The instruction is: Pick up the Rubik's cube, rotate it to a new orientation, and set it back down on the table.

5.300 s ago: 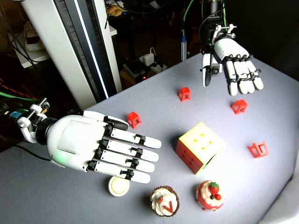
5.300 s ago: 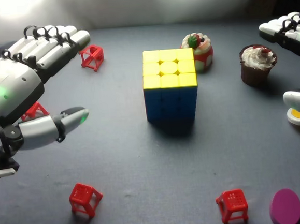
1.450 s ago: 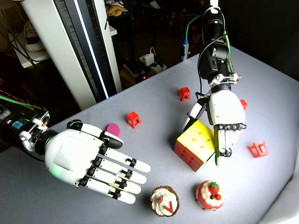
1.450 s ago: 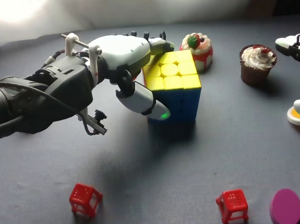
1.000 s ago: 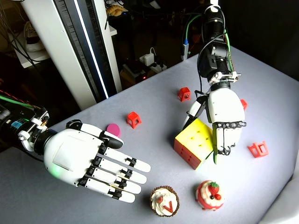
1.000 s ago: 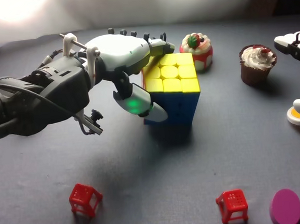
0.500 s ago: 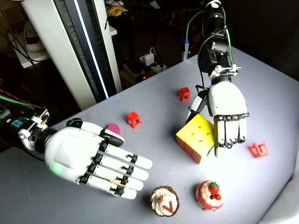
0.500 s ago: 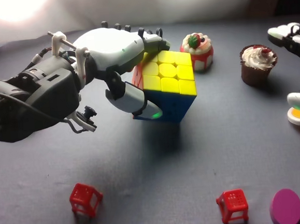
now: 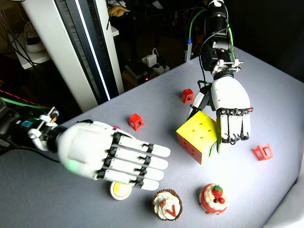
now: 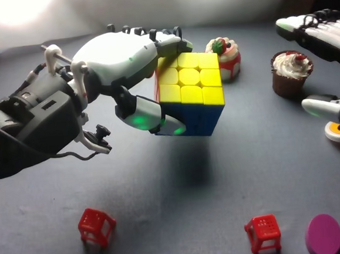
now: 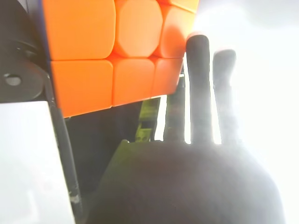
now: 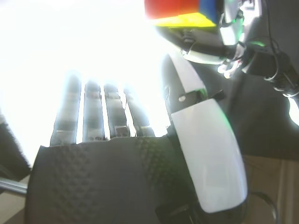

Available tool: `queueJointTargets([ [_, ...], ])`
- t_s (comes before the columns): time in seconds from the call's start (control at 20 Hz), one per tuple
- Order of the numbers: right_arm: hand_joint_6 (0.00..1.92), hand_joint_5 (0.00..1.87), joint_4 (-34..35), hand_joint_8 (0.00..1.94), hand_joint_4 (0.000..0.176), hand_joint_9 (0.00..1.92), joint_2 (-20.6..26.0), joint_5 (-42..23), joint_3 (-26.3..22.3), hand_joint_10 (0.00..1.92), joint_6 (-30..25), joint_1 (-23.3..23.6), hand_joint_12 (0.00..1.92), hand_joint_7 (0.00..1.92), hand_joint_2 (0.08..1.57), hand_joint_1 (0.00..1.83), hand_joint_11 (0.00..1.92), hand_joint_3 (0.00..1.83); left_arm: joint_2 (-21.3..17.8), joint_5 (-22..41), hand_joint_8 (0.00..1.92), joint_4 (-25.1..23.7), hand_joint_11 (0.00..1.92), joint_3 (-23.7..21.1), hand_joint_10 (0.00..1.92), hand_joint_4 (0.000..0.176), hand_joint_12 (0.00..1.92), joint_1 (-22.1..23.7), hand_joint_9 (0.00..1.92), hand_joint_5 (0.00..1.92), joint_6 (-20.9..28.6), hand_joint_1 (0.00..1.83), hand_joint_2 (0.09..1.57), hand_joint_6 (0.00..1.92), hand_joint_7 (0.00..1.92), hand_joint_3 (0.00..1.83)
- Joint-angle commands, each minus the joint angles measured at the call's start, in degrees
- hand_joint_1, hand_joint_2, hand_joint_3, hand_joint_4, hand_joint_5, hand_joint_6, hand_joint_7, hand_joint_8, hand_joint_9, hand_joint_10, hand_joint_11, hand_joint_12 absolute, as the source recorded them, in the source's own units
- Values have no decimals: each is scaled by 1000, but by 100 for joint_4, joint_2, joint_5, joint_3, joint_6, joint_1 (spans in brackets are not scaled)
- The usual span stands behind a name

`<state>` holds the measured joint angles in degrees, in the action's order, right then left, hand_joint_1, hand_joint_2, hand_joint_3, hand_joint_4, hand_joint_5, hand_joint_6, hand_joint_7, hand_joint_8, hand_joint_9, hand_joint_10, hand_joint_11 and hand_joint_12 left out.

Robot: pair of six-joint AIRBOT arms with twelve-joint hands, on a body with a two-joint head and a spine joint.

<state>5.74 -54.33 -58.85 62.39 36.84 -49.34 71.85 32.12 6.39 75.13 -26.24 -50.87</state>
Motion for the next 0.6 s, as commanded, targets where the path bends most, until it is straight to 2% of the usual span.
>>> queueJointTargets([
  [0.0,0,0,50,0,0,25,-10,-651,61,8,-116,86,386,3,1304,818,0,0,-87,1008,1302,-8,546,-14,1823,0,1921,22,687,638,131,1306,1164,639,823,8],
  [0.05,0,0,40,1,0,35,-39,-627,96,11,-143,117,452,5,1314,867,0,1,-95,1104,1557,-12,698,-15,1901,0,1921,-13,743,619,213,1133,1115,619,715,0],
  [0.1,0,0,36,0,0,62,-63,-598,122,19,-152,155,655,3,1333,958,0,5,-111,1222,1678,-23,884,-29,1917,0,1921,-56,853,602,290,1082,1112,588,733,0],
  [0.15,0,0,24,2,0,74,-86,-567,153,22,-191,186,697,9,1330,1038,0,2,-125,1300,1690,-40,901,-51,1920,0,1921,-80,860,598,329,1033,1118,582,730,0],
  [0.2,0,0,-23,8,0,109,-147,-514,240,34,-334,230,713,28,1336,1089,0,5,-152,1386,1733,-46,1046,-94,1921,0,1921,-113,982,580,337,1066,1129,616,803,1],
  [0.3,19,72,-167,17,0,232,-361,-395,525,67,-788,328,998,110,1327,1214,0,2,-180,1586,1808,-68,1184,-132,1921,0,1921,-182,1087,529,439,1125,1139,773,858,1],
  [0.4,26,120,-251,23,0,285,-518,-218,712,77,-997,445,1097,170,1338,1296,0,14,-193,1717,1850,-101,1271,-163,1921,0,1921,-219,1169,492,516,1148,1148,812,925,2],
  [0.55,19,131,-366,12,0,287,-726,16,938,69,-1176,603,1162,188,1343,1301,0,39,-225,1874,1823,-160,1204,-225,1921,0,1921,-275,1135,473,574,1179,1155,867,943,2],
])
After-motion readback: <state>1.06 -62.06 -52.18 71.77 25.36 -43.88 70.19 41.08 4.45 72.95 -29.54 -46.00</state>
